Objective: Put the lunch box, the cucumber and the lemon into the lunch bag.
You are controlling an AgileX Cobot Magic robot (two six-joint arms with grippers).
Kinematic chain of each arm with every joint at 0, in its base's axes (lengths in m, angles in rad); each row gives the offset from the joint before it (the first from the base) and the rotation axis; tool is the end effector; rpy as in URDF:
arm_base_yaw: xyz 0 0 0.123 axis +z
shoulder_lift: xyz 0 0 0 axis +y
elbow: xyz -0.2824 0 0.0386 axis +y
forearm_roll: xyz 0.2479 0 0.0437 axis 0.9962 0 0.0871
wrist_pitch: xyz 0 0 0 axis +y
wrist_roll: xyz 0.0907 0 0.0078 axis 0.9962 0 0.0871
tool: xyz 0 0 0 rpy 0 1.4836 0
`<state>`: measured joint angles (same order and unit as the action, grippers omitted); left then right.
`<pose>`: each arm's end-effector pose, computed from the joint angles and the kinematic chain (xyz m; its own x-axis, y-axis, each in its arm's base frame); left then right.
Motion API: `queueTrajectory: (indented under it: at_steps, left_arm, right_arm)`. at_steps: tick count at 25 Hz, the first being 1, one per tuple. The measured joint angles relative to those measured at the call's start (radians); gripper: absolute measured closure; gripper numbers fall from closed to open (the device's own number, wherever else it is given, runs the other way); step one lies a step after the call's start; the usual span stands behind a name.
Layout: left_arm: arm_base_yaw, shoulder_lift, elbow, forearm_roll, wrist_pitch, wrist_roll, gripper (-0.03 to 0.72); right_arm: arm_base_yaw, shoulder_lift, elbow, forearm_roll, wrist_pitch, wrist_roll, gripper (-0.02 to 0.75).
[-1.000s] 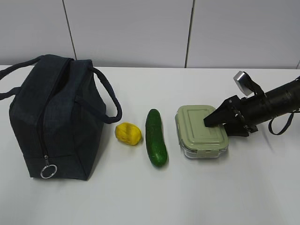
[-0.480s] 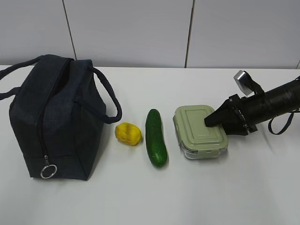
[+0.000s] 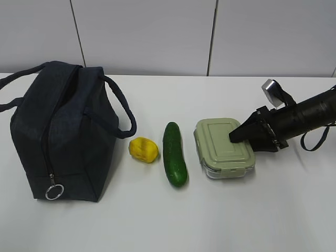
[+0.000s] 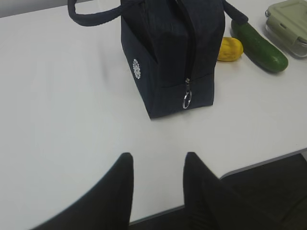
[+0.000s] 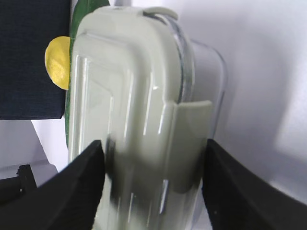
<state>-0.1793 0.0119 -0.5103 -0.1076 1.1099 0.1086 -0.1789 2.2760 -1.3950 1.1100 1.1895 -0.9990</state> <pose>-0.0080 -0.0074 0.2766 -0.4740 0.1472 -0.8681 0.2888 0.9574 0.0046 0.4079 0.0032 0.0992 -0.9723 -0.0209 -0.2328 -0.2034 0.5661 0.7988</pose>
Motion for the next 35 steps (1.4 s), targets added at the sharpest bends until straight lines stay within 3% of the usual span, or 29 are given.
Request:
queueTrajectory:
  at_steps: [9,16,35]
  left_arm:
    - [0.000,0.000,0.000,0.000,0.000,0.000,0.449]
    - [0.000,0.000,0.000,-0.002,0.000,0.000,0.449]
    - [0.000,0.000,0.000,-0.002,0.000,0.000,0.449]
  right_arm:
    - [0.000,0.000,0.000,-0.002,0.002,0.000,0.274]
    - [0.000,0.000,0.000,-0.005,0.011,0.000,0.336]
    - [0.000,0.000,0.000,-0.005,0.011,0.020,0.355]
